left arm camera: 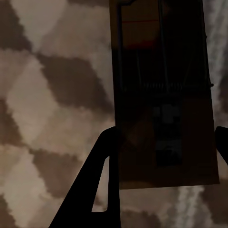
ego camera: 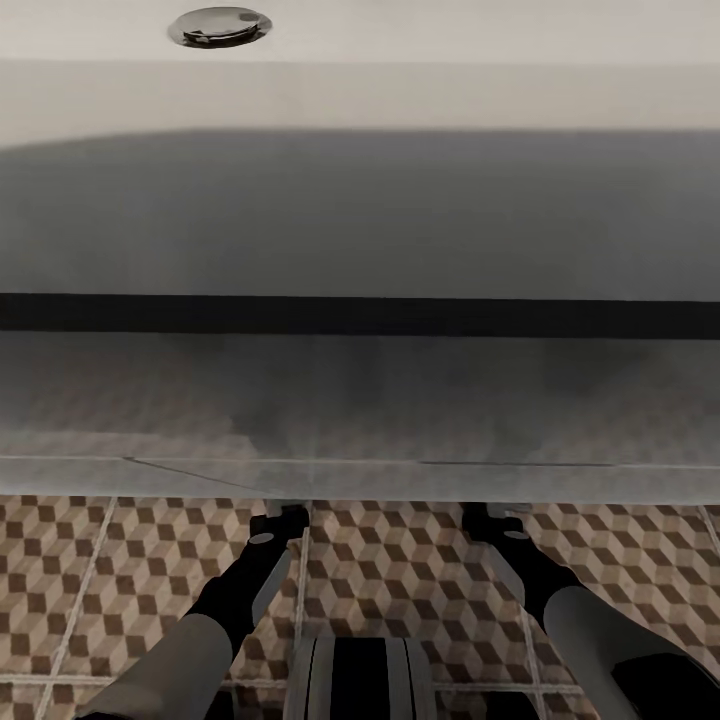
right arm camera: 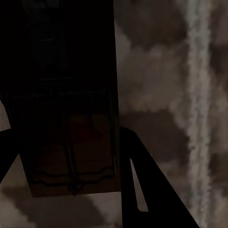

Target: Take the four mousetraps from the cabinet in the bathroom and place them on the bathroom floor. Make sure all four end up on the same floor surface, and ensure that at least two of them are either under or directly next to the same bathroom sink.

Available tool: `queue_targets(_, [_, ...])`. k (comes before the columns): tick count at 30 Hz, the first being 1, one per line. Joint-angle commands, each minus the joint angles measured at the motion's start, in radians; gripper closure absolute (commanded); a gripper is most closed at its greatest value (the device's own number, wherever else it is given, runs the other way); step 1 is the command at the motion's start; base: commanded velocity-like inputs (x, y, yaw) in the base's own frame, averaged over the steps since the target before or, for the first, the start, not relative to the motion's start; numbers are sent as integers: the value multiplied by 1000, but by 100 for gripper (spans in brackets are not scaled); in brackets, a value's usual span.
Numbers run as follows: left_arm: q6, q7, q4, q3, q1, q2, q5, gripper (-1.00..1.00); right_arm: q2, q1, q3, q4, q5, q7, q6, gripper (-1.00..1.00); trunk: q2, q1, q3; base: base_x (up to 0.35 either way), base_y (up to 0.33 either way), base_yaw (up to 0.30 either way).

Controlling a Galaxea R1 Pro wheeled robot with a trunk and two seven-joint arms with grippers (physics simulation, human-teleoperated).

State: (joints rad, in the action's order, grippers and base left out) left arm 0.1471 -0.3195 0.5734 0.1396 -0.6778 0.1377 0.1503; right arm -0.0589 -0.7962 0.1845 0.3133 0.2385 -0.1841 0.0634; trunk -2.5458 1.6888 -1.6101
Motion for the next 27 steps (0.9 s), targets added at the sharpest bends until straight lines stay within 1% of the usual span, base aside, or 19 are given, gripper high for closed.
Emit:
queue_targets(1, [5, -10, 2, 7, 0, -1, 9, 100, -1, 0, 9, 3, 12, -8, 6, 100, 0, 0, -1, 0, 0, 0])
queue_targets(15, [5, -11, 2, 6, 0, 0, 9, 100, 1, 0, 9, 4, 12, -9, 4, 100, 0, 0, -1, 1, 0, 0])
queue_targets(22, [15, -11, 3, 8, 0, -1, 9, 100, 0, 0, 9, 4, 12, -9, 4, 100, 0, 0, -1, 101, 0, 0])
queue_targets(27, [18, -10, 9, 7, 0, -1, 9, 100, -1, 0, 9, 4, 12, -9, 4, 100, 0, 0, -1, 30, 0, 0])
